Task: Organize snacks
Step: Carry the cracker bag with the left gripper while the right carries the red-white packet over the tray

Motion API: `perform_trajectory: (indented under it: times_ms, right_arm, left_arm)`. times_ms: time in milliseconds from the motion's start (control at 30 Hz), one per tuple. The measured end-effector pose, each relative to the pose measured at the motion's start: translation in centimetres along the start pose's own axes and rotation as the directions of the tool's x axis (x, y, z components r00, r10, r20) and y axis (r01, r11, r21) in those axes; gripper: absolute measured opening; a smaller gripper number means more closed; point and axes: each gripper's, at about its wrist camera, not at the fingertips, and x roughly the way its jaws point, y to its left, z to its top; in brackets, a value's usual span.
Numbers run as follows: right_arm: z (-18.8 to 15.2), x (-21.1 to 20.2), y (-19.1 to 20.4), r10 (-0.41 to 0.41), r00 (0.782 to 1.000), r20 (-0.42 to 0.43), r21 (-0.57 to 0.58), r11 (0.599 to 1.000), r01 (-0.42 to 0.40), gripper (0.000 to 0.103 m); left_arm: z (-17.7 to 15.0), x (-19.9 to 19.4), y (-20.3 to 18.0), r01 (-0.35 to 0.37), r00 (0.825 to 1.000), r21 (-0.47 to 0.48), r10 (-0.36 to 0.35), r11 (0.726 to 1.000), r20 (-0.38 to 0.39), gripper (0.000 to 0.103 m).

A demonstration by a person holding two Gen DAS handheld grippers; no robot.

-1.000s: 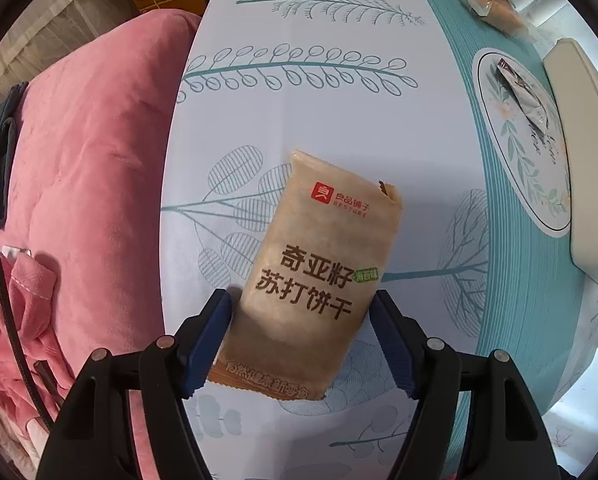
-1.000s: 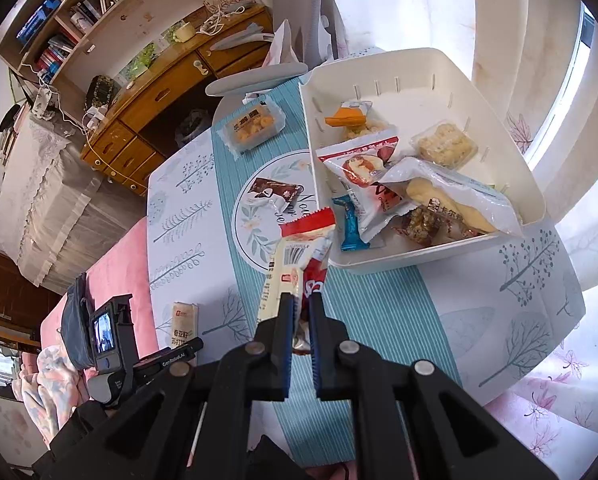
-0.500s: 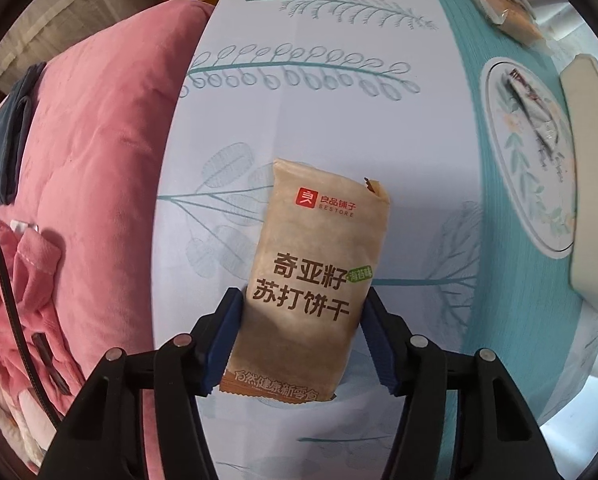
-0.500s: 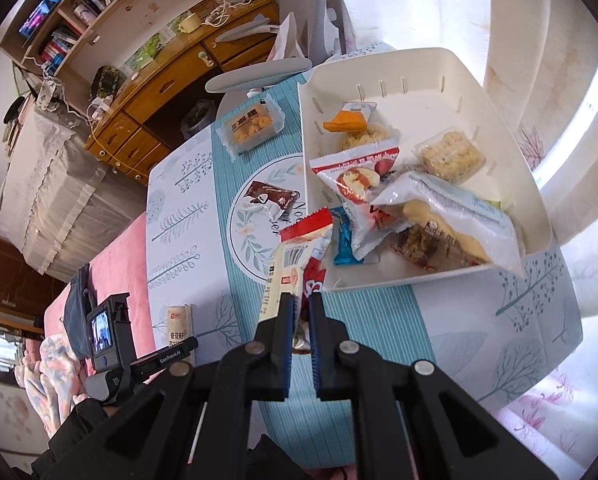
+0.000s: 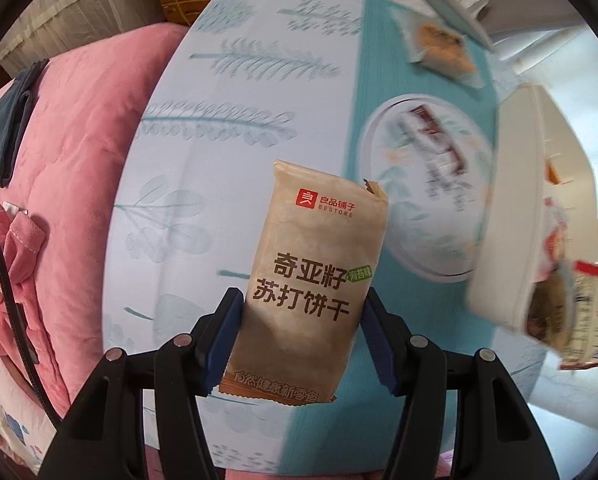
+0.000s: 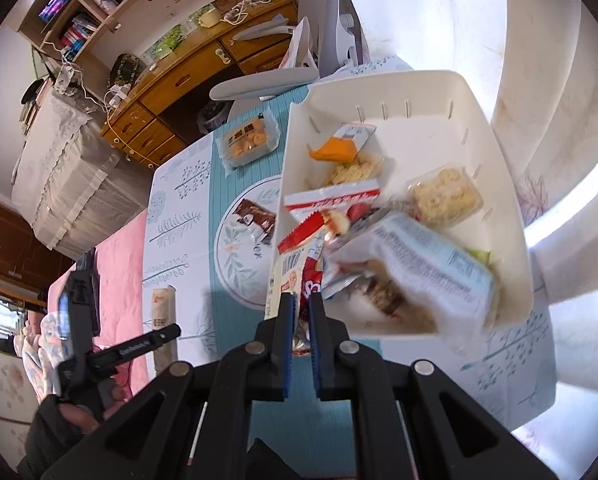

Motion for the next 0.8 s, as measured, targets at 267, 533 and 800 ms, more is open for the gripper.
perform_trajectory:
  times_ms: [267, 533, 800]
  right_arm:
    - [2.1, -0.5, -3.1, -0.006, 1.000, 0.023, -0.053, 0.999, 0.008, 0.007]
    - [3.3, -1.0, -5.6, -0.040, 0.997, 0.064, -0.112, 0.993, 0.047, 0.007]
    - [3.9, -1.2, -7.4, -0.055, 0.992, 0.118, -0.172, 0.982, 0.075, 0.007]
  left_arm:
    - [0.4, -4.3, -6.4, 0.047, 0.996, 0.037, -0.049, 0.998, 0.068, 0.058]
    - [1.0, -7.5, -12.2, 0.095, 0.986, 0.100, -0.107, 0.990, 0.131, 0.058]
    - [1.9, -8.5, -18.1, 0.155, 0.968, 0.183, -0.186, 0.971, 0.167, 0.058]
